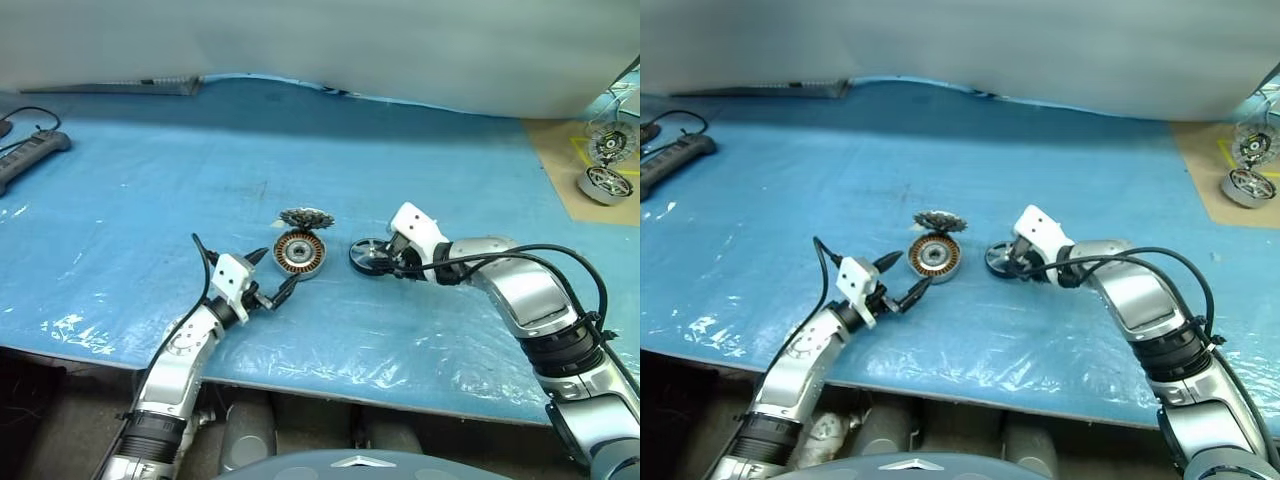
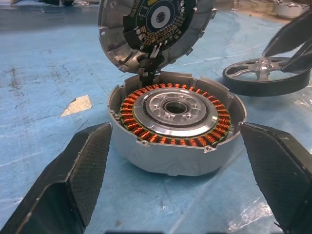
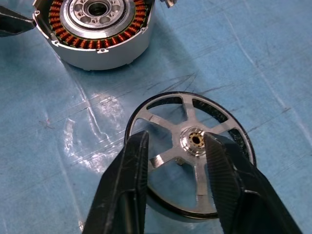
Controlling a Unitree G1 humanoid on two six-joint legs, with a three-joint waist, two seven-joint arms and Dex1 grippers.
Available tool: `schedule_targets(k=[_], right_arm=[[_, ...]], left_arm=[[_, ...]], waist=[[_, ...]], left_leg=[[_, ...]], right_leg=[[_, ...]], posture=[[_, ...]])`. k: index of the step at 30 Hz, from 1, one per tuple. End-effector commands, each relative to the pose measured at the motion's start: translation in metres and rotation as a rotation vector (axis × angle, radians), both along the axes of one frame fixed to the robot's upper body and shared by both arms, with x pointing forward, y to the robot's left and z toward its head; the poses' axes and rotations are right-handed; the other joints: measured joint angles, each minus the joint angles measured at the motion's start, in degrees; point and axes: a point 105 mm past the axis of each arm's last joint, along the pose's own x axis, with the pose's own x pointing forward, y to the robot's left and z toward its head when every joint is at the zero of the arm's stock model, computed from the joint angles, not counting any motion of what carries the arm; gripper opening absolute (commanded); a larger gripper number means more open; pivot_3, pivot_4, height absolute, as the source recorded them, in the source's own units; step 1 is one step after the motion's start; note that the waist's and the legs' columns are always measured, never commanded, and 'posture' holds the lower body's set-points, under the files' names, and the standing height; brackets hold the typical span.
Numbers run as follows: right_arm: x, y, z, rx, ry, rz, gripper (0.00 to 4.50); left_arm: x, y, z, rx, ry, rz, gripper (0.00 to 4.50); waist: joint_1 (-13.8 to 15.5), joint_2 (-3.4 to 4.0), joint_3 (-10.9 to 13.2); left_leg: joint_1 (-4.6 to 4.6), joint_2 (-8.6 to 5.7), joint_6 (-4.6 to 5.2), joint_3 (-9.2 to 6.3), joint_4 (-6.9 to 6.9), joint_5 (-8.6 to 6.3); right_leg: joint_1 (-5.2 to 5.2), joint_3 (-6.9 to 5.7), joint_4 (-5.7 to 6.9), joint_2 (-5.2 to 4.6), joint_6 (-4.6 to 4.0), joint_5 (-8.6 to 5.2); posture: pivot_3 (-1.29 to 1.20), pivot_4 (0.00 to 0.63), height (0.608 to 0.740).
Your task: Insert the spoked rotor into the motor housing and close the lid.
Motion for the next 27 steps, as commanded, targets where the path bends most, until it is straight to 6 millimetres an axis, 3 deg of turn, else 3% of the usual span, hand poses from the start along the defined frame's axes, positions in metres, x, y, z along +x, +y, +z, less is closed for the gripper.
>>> schedule_targets(k=[1, 4, 22, 27], right_arm=[[0.007, -0.001, 0.013, -0.018, -0.062, 0.024, 2.98], [0.013, -0.004, 0.016, -0.024, -0.071, 0.025, 3.98], [0.011, -0.003, -0.004, -0.045, 0.018, 0.064, 3.98], [0.013, -0.002, 0.000, -0.040, -0.042, 0.056, 3.98]], left_arm=[[-0.001, -0.002, 0.006, -0.002, -0.034, -0.003, 4.50], [-0.002, -0.003, 0.005, -0.005, -0.032, 0.003, 4.50], [-0.007, -0.002, 0.003, -0.007, -0.026, 0.021, 4.50], [-0.007, -0.001, 0.002, -0.004, -0.024, 0.018, 4.50]], waist=[[0.00, 0.00, 0.00], [-0.02, 0.00, 0.00], [-0.01, 0.00, 0.00], [0.00, 0.00, 0.00]], left_leg=[[0.00, 0.00, 0.00, 0.01, 0.00, 0.00], [-0.01, 0.00, 0.00, 0.01, 0.00, 0.00], [-0.02, 0.00, 0.02, 0.03, 0.01, 0.00], [-0.02, 0.00, 0.02, 0.03, 0.01, 0.00]], right_leg=[[0.00, 0.00, 0.00, 0.00, 0.00, 0.00], [-0.01, 0.00, 0.00, 0.00, 0.00, 0.00], [-0.01, -0.01, 0.01, 0.00, -0.07, -0.03], [0.00, -0.01, 0.00, 0.00, -0.09, -0.04]], posture=[[0.00, 0.150, 0.740], [0.00, 0.150, 0.740], [0.00, 0.150, 0.740], [0.00, 0.150, 0.740]])
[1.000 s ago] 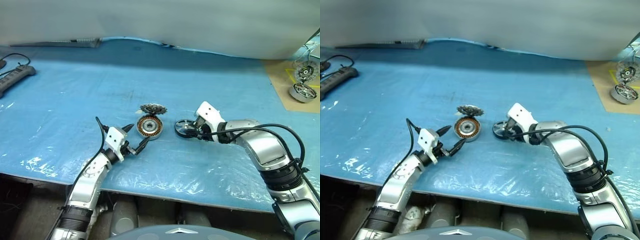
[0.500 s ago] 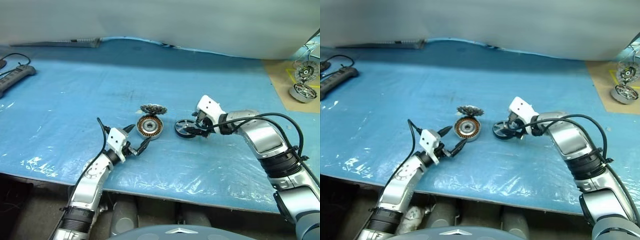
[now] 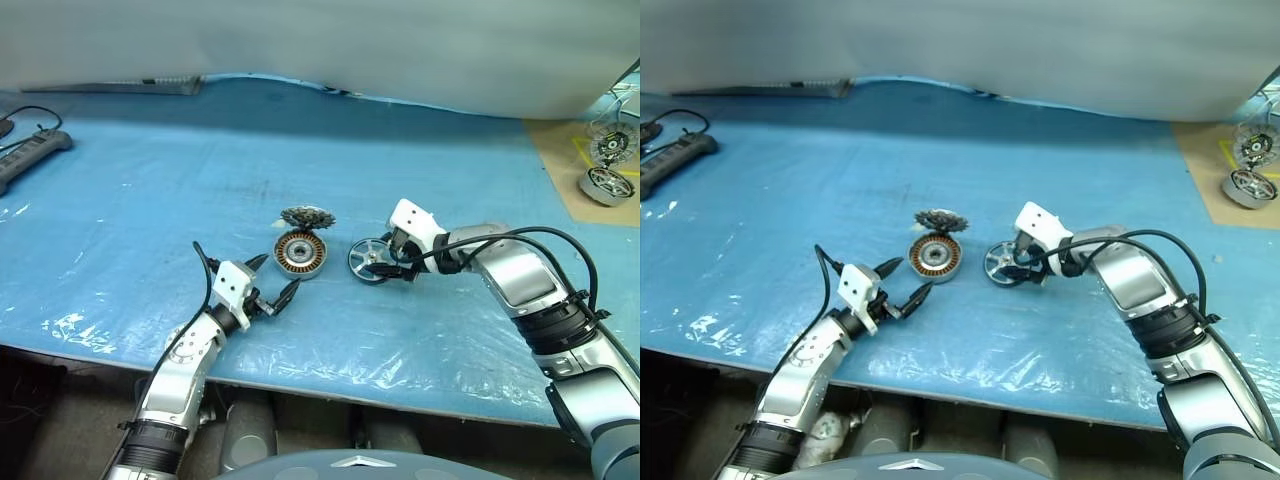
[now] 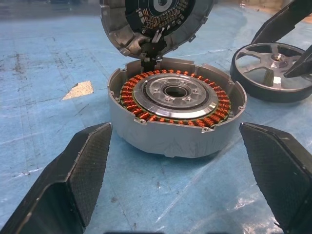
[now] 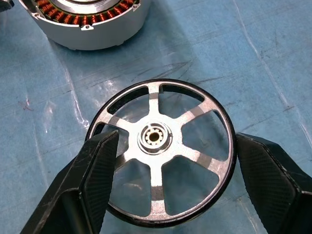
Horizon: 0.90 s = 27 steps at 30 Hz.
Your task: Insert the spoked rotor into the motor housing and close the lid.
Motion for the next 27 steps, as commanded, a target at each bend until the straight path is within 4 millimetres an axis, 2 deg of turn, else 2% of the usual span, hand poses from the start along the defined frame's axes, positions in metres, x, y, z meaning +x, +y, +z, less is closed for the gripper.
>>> schedule_targets(k=[1, 10, 15, 19, 25, 27], right_arm=[[0.004, 0.004, 0.016, 0.010, -0.105, 0.018, 3.98], [0.011, 0.005, 0.024, 0.034, -0.171, 0.000, 3.98], [0.008, 0.006, 0.032, 0.043, -0.182, 0.020, 3.98], [0.005, 0.006, 0.030, 0.039, -0.168, 0.025, 3.98], [0.002, 0.007, 0.029, 0.037, -0.158, 0.029, 1.95], [0.002, 0.008, 0.028, 0.036, -0.152, 0.029, 1.95]], left_arm=[[-0.001, -0.002, 0.011, -0.004, -0.050, -0.013, 4.50], [0.000, -0.004, 0.010, 0.000, -0.047, -0.023, 4.50], [0.001, -0.004, 0.010, 0.001, -0.046, -0.024, 4.50], [0.001, -0.004, 0.010, 0.001, -0.045, -0.025, 4.50], [0.002, -0.005, 0.009, 0.001, -0.044, -0.028, 4.50], [0.003, -0.006, 0.009, 0.001, -0.043, -0.028, 4.50]], waist=[[0.00, 0.00, 0.00], [-0.02, 0.00, 0.00], [-0.02, 0.00, 0.00], [-0.02, 0.00, 0.00], [-0.02, 0.00, 0.00], [-0.02, 0.00, 0.00]], left_leg=[[0.00, 0.00, 0.00, 0.00, 0.00, 0.00], [0.00, 0.00, 0.00, 0.00, 0.01, 0.00], [0.00, 0.00, 0.00, 0.00, 0.01, 0.00], [0.00, 0.00, 0.00, 0.00, 0.01, 0.00], [0.00, 0.00, 0.00, 0.00, 0.01, 0.00], [0.00, 0.00, 0.00, 0.00, 0.01, 0.00]], right_leg=[[0.00, 0.00, 0.00, 0.00, 0.00, 0.00], [-0.01, 0.00, 0.01, 0.00, -0.11, -0.06], [0.00, 0.00, 0.01, 0.00, -0.10, -0.06], [0.00, 0.00, 0.01, 0.00, -0.08, -0.05], [0.00, 0.00, 0.01, 0.00, -0.04, -0.02], [0.00, 0.00, 0.01, 0.00, -0.04, -0.02]], posture=[[0.00, 0.150, 0.740], [0.00, 0.150, 0.740], [0.00, 0.150, 0.740], [0.00, 0.150, 0.740], [0.00, 0.150, 0.740], [0.00, 0.150, 0.740]])
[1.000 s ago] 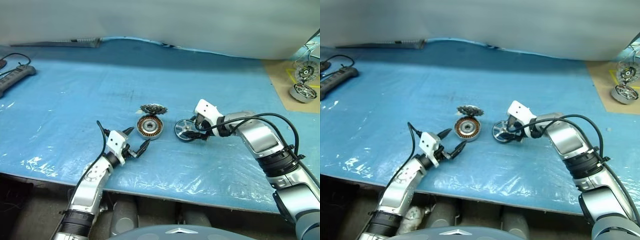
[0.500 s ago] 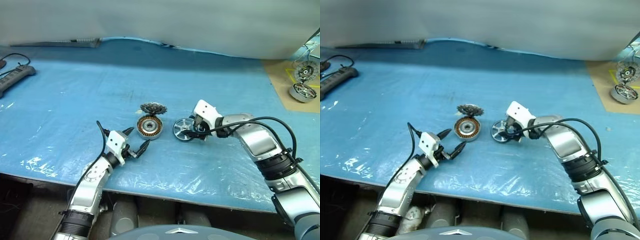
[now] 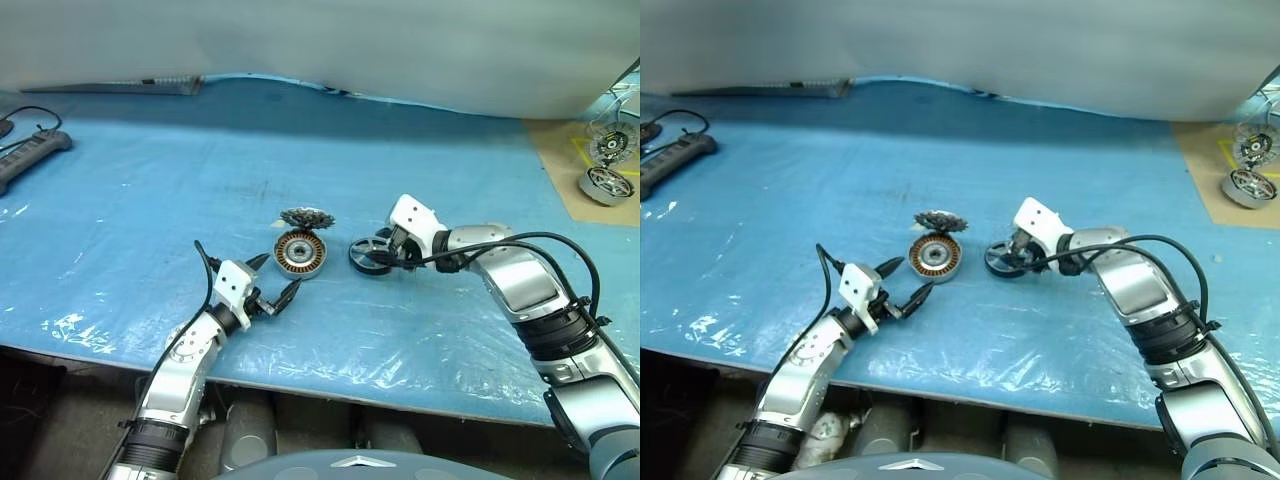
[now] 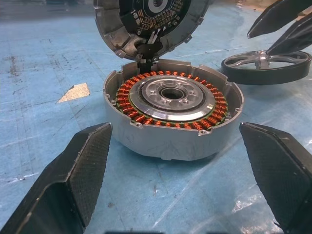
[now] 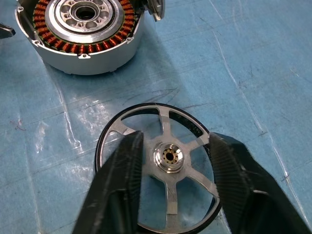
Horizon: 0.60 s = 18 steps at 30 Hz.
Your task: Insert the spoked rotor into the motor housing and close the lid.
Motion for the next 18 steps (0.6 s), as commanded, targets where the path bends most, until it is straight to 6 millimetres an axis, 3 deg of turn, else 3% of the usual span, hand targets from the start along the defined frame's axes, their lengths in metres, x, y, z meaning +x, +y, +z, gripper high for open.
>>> schedule_targets(k=[1, 18], right_arm=[[-0.001, 0.000, 0.010, 0.007, -0.032, 0.009, 1.95], [-0.006, -0.009, -0.013, -0.051, 0.074, 0.010, 1.95]], left_arm=[[0.001, -0.004, 0.007, -0.003, -0.037, -0.016, 4.50], [0.001, -0.005, 0.007, -0.008, -0.043, -0.008, 4.50]], waist=[[0.00, 0.00, 0.00], [0.00, 0.00, 0.00]], left_leg=[[0.00, 0.00, 0.00, 0.00, 0.00, 0.00], [0.00, 0.00, 0.00, 0.00, 0.01, 0.00]], right_leg=[[0.00, 0.00, 0.00, 0.00, 0.00, 0.00], [0.01, 0.00, 0.01, 0.00, 0.00, 0.00]], posture=[[0.00, 0.150, 0.740], [0.00, 0.150, 0.740]])
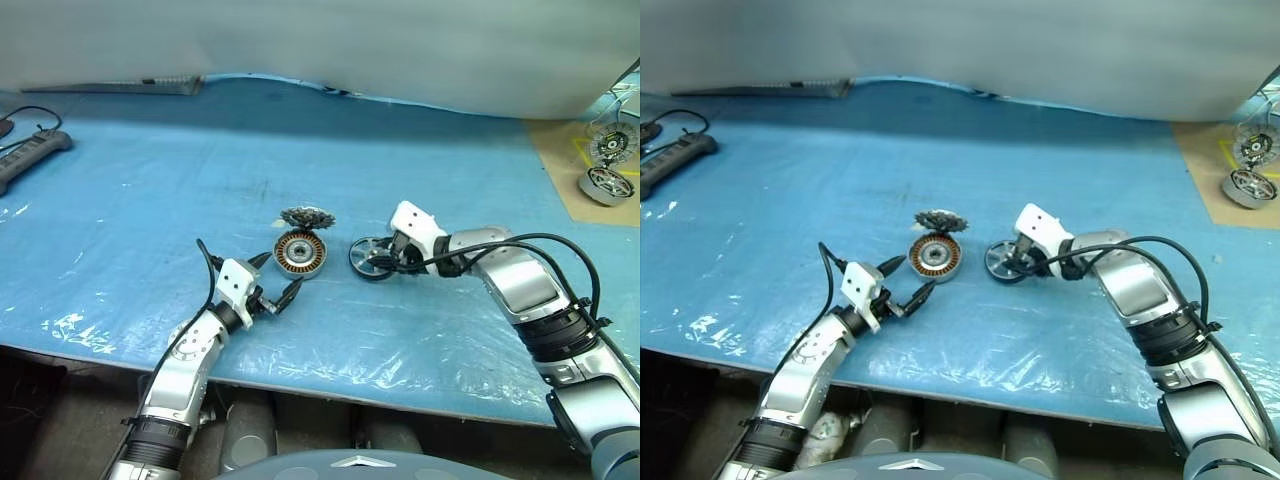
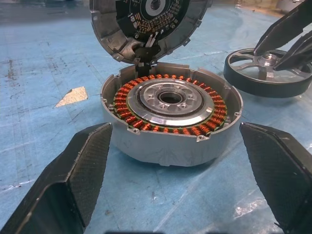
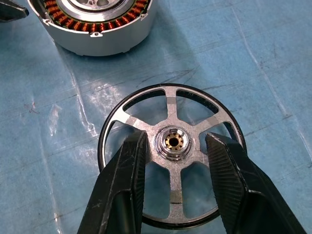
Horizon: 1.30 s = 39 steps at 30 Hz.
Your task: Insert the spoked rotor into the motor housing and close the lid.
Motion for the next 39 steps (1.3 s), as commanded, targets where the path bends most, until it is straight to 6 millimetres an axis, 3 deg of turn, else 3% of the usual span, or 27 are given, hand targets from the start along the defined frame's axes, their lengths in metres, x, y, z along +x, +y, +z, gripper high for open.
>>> schedule_targets(k=[1, 16, 18, 20, 22, 25, 32, 39], right_arm=[[-0.001, -0.005, -0.002, -0.038, -0.002, 0.002, 1.95], [-0.007, -0.008, -0.011, -0.101, -0.006, 0.010, 1.95], [-0.007, -0.009, -0.012, -0.102, -0.003, 0.007, 1.62], [-0.008, -0.009, -0.009, -0.094, -0.003, 0.007, 1.25], [-0.006, -0.011, -0.002, -0.084, -0.021, -0.002, 1.22], [-0.003, -0.011, 0.012, -0.051, -0.065, 0.006, 1.22], [-0.035, 0.029, 0.039, 0.072, -0.128, 0.269, 1.22], [-0.039, 0.065, 0.040, 0.109, -0.145, 0.355, 1.22]], left_arm=[[0.000, -0.002, 0.006, -0.007, -0.035, -0.005, 4.50], [0.002, -0.002, 0.006, -0.001, -0.038, -0.013, 4.50], [0.002, -0.002, 0.006, 0.000, -0.038, -0.013, 4.50], [0.004, 0.006, 0.015, 0.000, -0.048, -0.010, 4.50], [-0.008, 0.029, -0.001, 0.008, -0.029, 0.006, 4.50], [-0.018, 0.039, -0.017, 0.014, -0.016, 0.012, 4.50], [-0.018, 0.034, -0.012, 0.014, -0.048, -0.011, 4.50], [-0.012, 0.049, -0.017, 0.026, -0.058, -0.021, 4.50]], waist=[[0.00, 0.00, 0.00], [0.01, 0.00, 0.00], [0.02, -0.01, -0.01], [0.00, -0.03, -0.02], [-0.07, -0.02, -0.03], [-0.25, -0.01, -0.03], [0.11, -0.01, -0.02], [-0.02, 0.00, -0.03]], left_leg=[[0.01, 0.00, 0.00, 0.00, 0.00, 0.00], [0.08, 0.00, 0.02, -0.01, 0.06, -0.01], [0.08, 0.00, 0.02, -0.01, 0.06, -0.01], [0.12, 0.01, 0.02, -0.01, 0.06, -0.02], [0.14, 0.02, 0.03, -0.01, 0.06, -0.02], [0.18, 0.00, 0.03, -0.01, -0.04, -0.03], [0.10, 0.01, 0.10, -0.03, -0.02, -0.07], [0.14, 0.01, 0.06, -0.04, -0.01, -0.04]], right_leg=[[0.01, 0.00, 0.00, 0.00, 0.00, 0.00], [0.10, 0.00, 0.01, -0.01, -0.07, -0.04], [0.11, -0.01, 0.01, -0.01, -0.07, -0.04], [0.14, -0.01, 0.00, 0.00, -0.07, -0.04], [0.14, -0.01, 0.02, 0.00, -0.07, -0.04], [0.13, 0.03, -0.06, 0.01, -0.08, -0.05], [0.10, -0.03, -0.03, -0.02, -0.07, -0.05], [0.08, 0.00, 0.04, -0.01, -0.07, -0.04]], posture=[[0.00, 0.150, 0.740], [0.00, 0.150, 0.740], [0.00, 0.150, 0.740], [0.00, 0.150, 0.740], [0.00, 0.150, 0.740], [0.00, 0.150, 0.740], [0.00, 0.150, 0.740], [0.00, 0.150, 0.740]])
